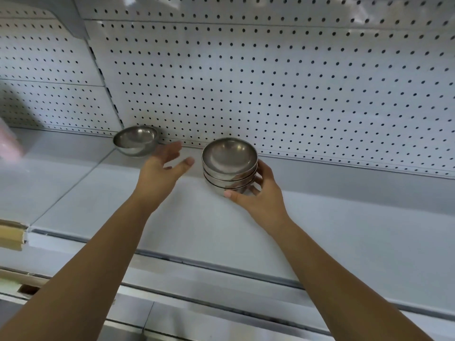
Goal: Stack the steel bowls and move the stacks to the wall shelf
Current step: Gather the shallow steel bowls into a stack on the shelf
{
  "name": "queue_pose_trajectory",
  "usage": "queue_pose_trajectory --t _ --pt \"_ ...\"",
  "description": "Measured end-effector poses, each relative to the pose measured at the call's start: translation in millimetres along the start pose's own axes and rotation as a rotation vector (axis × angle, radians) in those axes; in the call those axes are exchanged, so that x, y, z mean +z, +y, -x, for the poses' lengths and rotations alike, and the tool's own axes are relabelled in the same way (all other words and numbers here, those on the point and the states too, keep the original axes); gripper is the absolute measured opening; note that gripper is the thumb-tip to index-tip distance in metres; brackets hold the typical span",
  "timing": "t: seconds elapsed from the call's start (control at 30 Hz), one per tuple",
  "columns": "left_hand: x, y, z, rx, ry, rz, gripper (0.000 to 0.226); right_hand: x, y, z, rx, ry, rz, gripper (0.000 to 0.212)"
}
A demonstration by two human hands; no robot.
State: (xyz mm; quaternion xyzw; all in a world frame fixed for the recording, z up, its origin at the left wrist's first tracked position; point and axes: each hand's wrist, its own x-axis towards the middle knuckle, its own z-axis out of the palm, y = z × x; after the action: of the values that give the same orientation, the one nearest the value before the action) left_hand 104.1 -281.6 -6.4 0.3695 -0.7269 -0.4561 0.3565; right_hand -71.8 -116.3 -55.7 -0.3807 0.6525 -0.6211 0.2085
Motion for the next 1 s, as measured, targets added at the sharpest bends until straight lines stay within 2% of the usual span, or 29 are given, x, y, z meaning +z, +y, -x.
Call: queue_pose_trajectory --t 0.1,0.17,0.27,0.37,0.53,0.73,1.0 --pt "-12 -23 -17 -0.124 0.219 -0.067 0.061 2 0 1 -0.011 -0.019 0.008 0.094" --pt "-20 -38 -28 -0.189 0.294 -0.165 0.064 3 0 1 -0.027 -0.027 0.024 0.096" --pt "-28 -55 -47 -0.240 0.330 -0.301 0.073 5 0 3 -0.039 -0.034 0.044 0.098" --pt "-36 -66 -63 -0.247 0.303 -0.330 0.080 7 -1 4 -0.041 -0.050 0.073 0.098" --pt "-41 -76 -78 -0.196 0.334 -0.333 0.059 8 -1 2 -0.040 -0.049 0.093 0.096" --pt "-41 -77 -74 -0.194 0.466 -0.147 0.034 8 1 2 -0.022 -0.039 0.105 0.099" --pt "-39 -56 -53 -0.101 0.459 -0.009 0.022 9 -1 3 -0.024 -0.043 0.113 0.101"
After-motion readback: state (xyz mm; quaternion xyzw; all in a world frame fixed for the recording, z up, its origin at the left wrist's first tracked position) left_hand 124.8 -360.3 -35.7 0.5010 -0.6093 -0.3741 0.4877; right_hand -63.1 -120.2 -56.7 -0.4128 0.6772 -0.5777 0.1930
